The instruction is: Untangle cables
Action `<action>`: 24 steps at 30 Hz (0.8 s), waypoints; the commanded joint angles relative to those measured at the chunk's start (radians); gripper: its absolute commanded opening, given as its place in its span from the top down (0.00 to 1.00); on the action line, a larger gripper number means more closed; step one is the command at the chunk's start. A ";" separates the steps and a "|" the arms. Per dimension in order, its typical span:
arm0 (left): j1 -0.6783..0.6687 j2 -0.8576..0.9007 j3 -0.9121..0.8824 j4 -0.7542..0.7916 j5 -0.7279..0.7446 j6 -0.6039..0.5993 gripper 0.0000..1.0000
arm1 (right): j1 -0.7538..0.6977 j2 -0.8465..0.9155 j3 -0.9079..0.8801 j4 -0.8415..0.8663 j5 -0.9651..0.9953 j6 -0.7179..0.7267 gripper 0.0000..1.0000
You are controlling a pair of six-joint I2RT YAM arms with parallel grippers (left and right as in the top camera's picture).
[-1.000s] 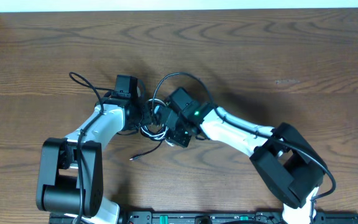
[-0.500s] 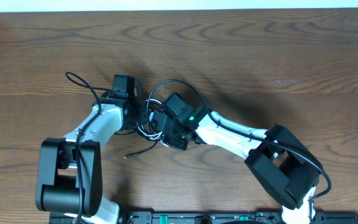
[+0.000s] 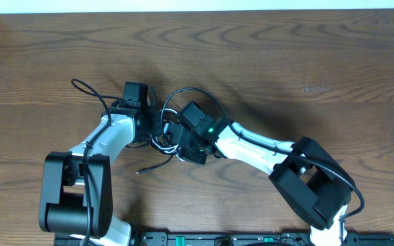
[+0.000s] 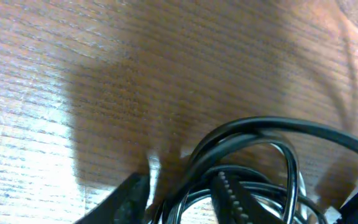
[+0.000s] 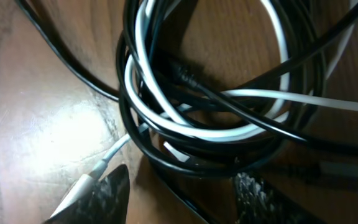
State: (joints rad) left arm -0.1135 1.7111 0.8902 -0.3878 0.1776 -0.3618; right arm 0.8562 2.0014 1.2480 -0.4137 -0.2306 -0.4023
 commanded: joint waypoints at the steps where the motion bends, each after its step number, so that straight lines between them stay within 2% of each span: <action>1: -0.014 0.007 0.008 -0.015 0.044 0.002 0.56 | 0.020 -0.023 -0.001 0.018 -0.027 -0.019 0.50; 10: -0.014 -0.085 0.023 -0.092 0.043 0.014 0.44 | 0.020 -0.023 -0.001 0.047 -0.068 -0.042 0.46; 17: -0.014 -0.103 0.023 -0.121 0.044 0.013 0.44 | 0.014 -0.023 -0.001 0.048 -0.068 -0.059 0.44; 24: 0.023 -0.142 0.023 -0.227 0.043 0.003 0.44 | 0.008 -0.021 -0.001 0.050 -0.076 -0.091 0.44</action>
State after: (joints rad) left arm -0.0971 1.6039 0.8978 -0.5835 0.1516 -0.3622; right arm 0.8551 1.9995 1.2396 -0.3836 -0.2710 -0.4595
